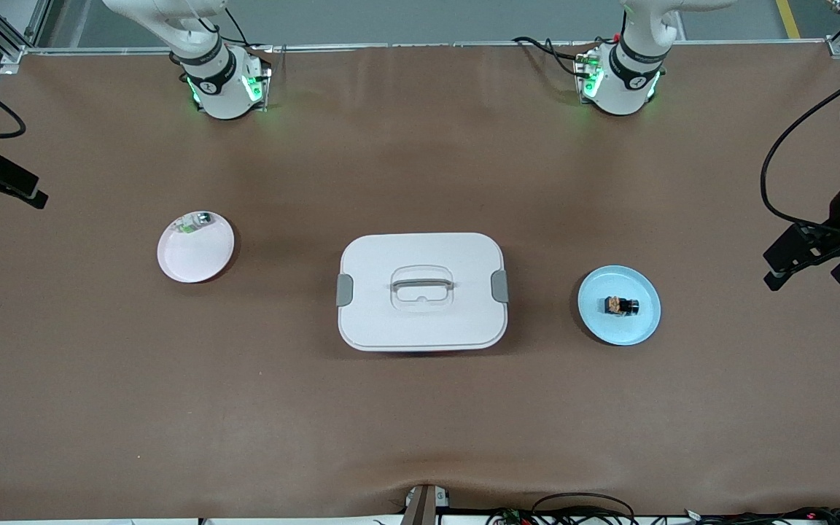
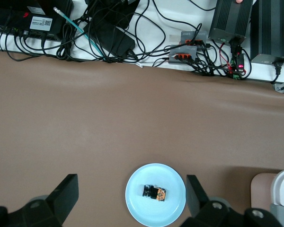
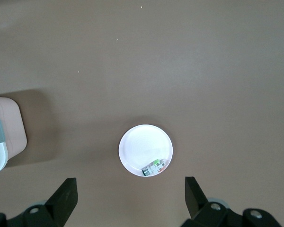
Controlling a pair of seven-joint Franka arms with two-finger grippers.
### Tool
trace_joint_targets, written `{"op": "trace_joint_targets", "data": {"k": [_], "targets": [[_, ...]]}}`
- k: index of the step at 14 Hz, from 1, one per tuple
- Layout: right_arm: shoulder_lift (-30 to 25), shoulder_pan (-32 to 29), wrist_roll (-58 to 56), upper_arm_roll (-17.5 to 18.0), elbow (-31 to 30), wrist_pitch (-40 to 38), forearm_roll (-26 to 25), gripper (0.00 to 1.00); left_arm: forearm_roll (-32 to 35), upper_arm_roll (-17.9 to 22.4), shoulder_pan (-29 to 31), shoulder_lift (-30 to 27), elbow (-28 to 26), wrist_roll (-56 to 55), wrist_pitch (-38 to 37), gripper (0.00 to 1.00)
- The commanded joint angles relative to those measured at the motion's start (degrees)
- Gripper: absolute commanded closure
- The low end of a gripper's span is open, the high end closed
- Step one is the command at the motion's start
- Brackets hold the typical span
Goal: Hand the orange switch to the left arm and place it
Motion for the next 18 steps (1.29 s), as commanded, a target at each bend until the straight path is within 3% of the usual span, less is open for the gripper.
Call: {"op": "trace_joint_targets", "data": {"k": [1,6,9,13,18], "targets": [[-1.22,0.16,0.76,-0.25,-0.81,0.50,0.59,0.00,-1.14,0.36,0.10,0.24,0.56,0.88,-3.39,0.00],[-1.22,0.25,0.67,-0.25,-0.81,0.50,0.67,0.00,-0.97,-0.26,0.01,-1.16,1.34,1.93,-12.34,0.00],[-1.22,0.25,0.67,-0.17,-0.81,0.50,0.67,0.00,-1.06,-0.08,0.10,-3.18,1.35,10.78,-20.60,0.00],[-1.22,0.33,0.67,-0.08,-0.37,0.59,0.76,0.00,-0.97,-0.52,-0.33,-5.29,1.17,1.70,-22.30,0.00],[-1.13,0.16,0.67,-0.25,-0.45,3.57,1.55,0.00,-0.70,-0.88,0.10,-5.65,1.26,9.47,-23.79,0.00]]}}
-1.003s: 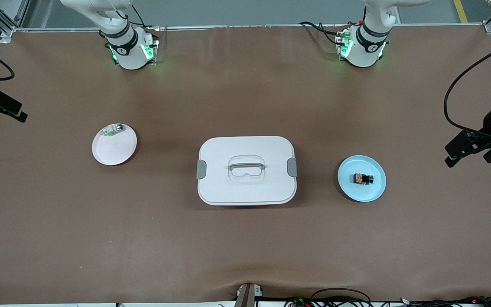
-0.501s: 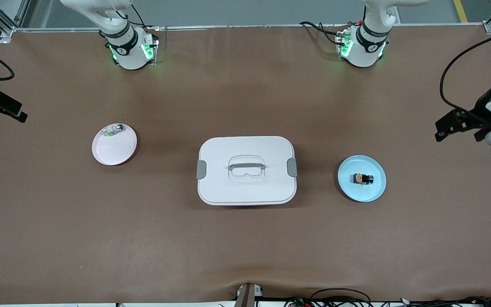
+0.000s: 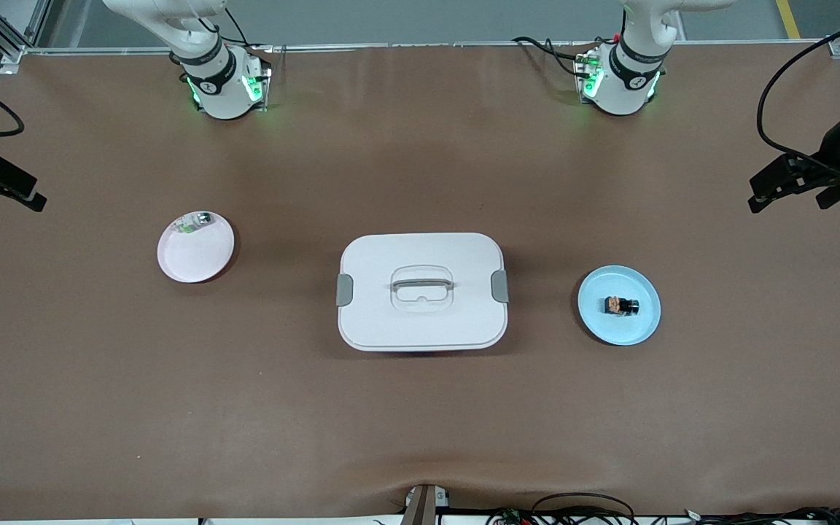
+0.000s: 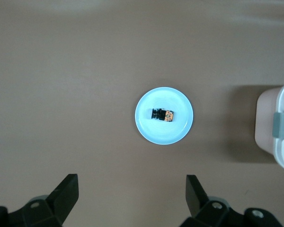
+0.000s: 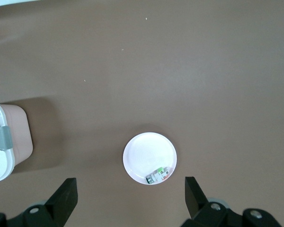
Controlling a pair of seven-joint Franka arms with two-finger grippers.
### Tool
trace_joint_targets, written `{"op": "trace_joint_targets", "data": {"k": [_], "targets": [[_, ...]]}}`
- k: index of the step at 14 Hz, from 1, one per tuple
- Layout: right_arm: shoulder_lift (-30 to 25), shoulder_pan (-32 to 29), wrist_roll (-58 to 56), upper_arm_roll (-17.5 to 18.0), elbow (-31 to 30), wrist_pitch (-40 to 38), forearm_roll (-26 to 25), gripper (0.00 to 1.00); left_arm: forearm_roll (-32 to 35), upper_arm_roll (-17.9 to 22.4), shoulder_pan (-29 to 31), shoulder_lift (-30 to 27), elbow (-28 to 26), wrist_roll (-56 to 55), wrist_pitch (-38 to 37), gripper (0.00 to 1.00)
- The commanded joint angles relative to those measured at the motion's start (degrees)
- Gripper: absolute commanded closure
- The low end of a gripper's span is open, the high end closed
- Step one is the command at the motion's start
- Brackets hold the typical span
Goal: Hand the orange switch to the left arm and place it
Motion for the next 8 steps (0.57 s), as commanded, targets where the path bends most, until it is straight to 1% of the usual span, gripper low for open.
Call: {"op": "trace_joint_targets", "data": {"k": [1,4,6,8], "targets": [[-0.90,-0.01,0.65,-0.44,-0.58,1.38,0.85,0.00,-0.69,0.10,0.30,-0.49,0.09,4.22,-0.93,0.00],[-0.81,-0.01,-0.22,-0.44,-0.50,0.33,0.67,0.00,-0.78,0.36,0.56,-0.41,0.09,4.58,-0.93,0.00],[-0.90,0.08,-0.23,-0.35,-0.24,-2.82,0.06,0.00,-0.78,0.36,0.56,-0.32,0.18,3.88,-0.93,0.00],[-0.99,-0.10,-0.14,-0.70,1.60,-5.37,0.06,0.00,-0.86,0.36,0.56,-0.41,0.18,3.70,-0.93,0.00]]}}
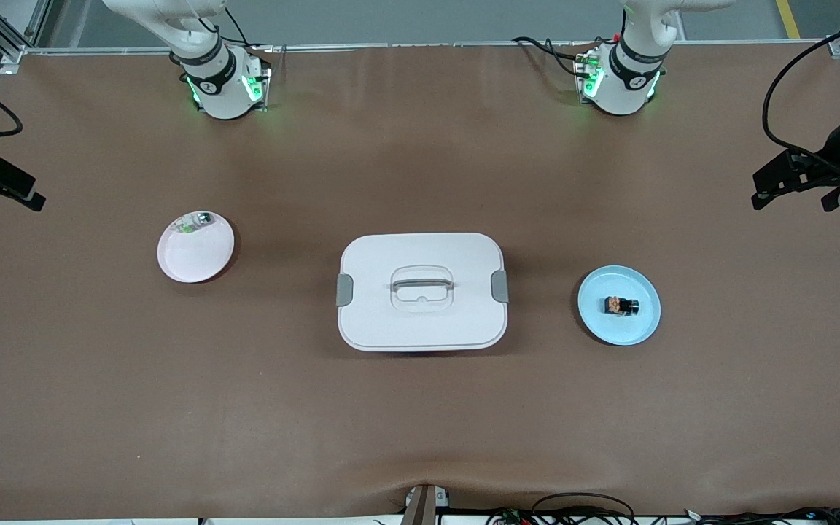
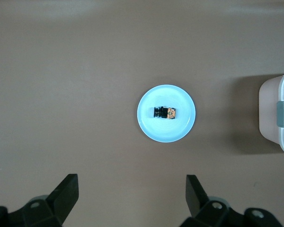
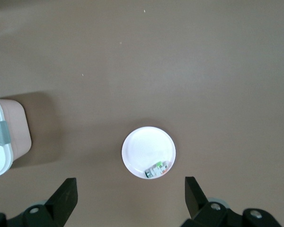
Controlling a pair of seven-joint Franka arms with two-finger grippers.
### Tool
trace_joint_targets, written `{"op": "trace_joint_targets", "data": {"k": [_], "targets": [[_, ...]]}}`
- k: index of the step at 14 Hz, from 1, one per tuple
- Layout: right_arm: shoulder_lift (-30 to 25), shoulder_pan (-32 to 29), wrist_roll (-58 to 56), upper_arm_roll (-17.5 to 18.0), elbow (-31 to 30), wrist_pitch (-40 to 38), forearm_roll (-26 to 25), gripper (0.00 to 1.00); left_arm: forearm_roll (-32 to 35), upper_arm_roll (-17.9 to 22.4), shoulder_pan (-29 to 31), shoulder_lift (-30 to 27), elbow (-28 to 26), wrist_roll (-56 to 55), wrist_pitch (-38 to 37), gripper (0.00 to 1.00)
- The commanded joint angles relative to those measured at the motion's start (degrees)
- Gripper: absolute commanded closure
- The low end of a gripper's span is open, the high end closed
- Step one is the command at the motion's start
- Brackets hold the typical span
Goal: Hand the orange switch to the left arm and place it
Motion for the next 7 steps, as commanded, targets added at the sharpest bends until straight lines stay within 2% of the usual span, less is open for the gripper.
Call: {"op": "trace_joint_targets", "data": {"k": [1,7], "targets": [[-0.95,-0.43,-0.11,-0.40,1.70,-2.76,0.33,0.00,-0.86,0.09,0.23,-0.32,0.19,0.31,-0.85,0.00],[-0.69,-0.35,0.59,-0.05,1.79,-2.15,0.86,0.00,-0.86,0.09,0.23,-0.32,0.19,0.31,-0.85,0.00]]}}
